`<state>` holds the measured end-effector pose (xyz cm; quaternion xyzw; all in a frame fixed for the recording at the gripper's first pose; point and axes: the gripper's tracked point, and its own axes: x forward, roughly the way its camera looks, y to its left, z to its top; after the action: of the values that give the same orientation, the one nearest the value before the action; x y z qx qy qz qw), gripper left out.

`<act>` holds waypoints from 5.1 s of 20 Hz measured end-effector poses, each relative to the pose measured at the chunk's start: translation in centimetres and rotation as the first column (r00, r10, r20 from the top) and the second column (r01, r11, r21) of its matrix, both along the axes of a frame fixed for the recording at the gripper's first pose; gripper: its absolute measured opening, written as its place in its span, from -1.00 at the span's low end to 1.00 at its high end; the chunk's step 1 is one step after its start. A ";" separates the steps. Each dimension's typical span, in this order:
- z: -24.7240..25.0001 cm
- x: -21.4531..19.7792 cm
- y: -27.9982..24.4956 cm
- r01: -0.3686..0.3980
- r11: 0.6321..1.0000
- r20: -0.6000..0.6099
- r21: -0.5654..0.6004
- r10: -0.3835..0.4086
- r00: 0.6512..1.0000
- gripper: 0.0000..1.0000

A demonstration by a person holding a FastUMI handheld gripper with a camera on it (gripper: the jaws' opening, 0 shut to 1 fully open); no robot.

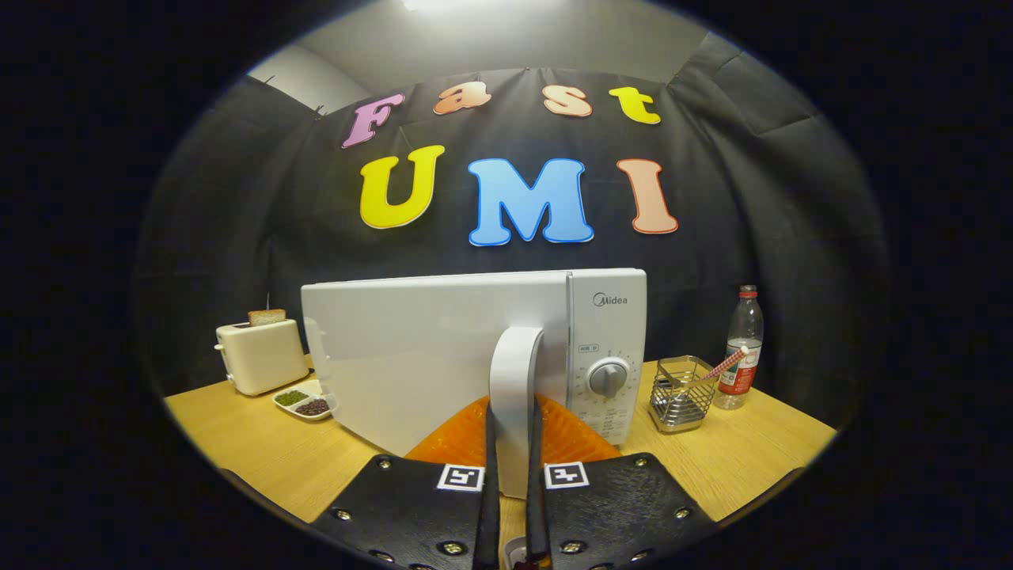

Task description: Open the microwave, put the food inside, and close the microwave door.

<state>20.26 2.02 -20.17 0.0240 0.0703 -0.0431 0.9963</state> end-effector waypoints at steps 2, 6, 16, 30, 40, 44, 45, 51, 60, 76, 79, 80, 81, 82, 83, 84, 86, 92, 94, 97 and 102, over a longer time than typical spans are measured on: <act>0.4 -1.7 1.7 -0.039 0.999 0.006 0.018 0.039 0.999 -0.73; 0.7 -4.9 5.3 -0.120 0.992 0.018 0.046 0.120 0.993 -0.74; 0.7 -10.4 15.0 -0.273 0.960 0.051 0.058 0.270 0.961 -0.75; -0.8 -13.9 23.2 -0.347 0.937 0.028 0.046 0.346 0.938 -0.76; 2.4 -16.8 18.3 -0.504 0.843 0.061 0.186 0.502 0.863 -0.73; 7.2 -18.3 11.8 -0.448 0.889 0.238 0.097 0.417 0.878 -0.50; 8.2 -18.0 9.1 -0.384 0.920 0.274 0.077 0.351 0.896 -0.49; 6.0 -15.2 -1.8 -0.136 0.990 0.189 0.041 0.126 0.974 0.53; -2.3 -12.1 -9.0 -0.019 0.984 -0.014 0.178 0.022 1.000 0.64; -6.6 -7.8 -8.0 -0.064 0.723 -0.075 0.688 0.160 0.984 -0.64; -6.6 -7.8 -7.4 -0.063 0.677 -0.094 0.733 0.193 0.977 -0.75; -6.4 -8.0 -7.3 -0.062 0.641 -0.091 0.765 0.203 0.975 -0.75; -6.0 -8.2 -7.0 -0.067 0.614 -0.087 0.787 0.217 0.972 -0.75; -5.5 -8.4 -7.1 -0.073 0.615 -0.075 0.785 0.212 0.974 -0.75; -5.0 -8.3 -7.4 -0.075 0.627 -0.063 0.775 0.195 0.979 -0.75; -4.4 -8.3 -7.2 -0.086 0.636 -0.054 0.767 0.198 0.979 -0.75; -3.4 -8.4 -7.0 -0.092 0.633 -0.046 0.768 0.198 0.979 -0.75; 1.0 -6.4 -4.7 -0.148 0.620 0.023 0.771 0.204 0.979 -0.75; 1.9 -5.0 -3.5 -0.158 0.608 0.034 0.778 0.210 0.977 -0.75; 2.9 -2.8 -1.4 -0.176 0.610 0.050 0.773 0.217 0.975 -0.75; 2.9 1.7 1.7 -0.164 0.641 0.046 0.750 0.197 0.979 -0.75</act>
<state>21.93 3.72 -17.26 0.4243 0.1036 0.0888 0.8952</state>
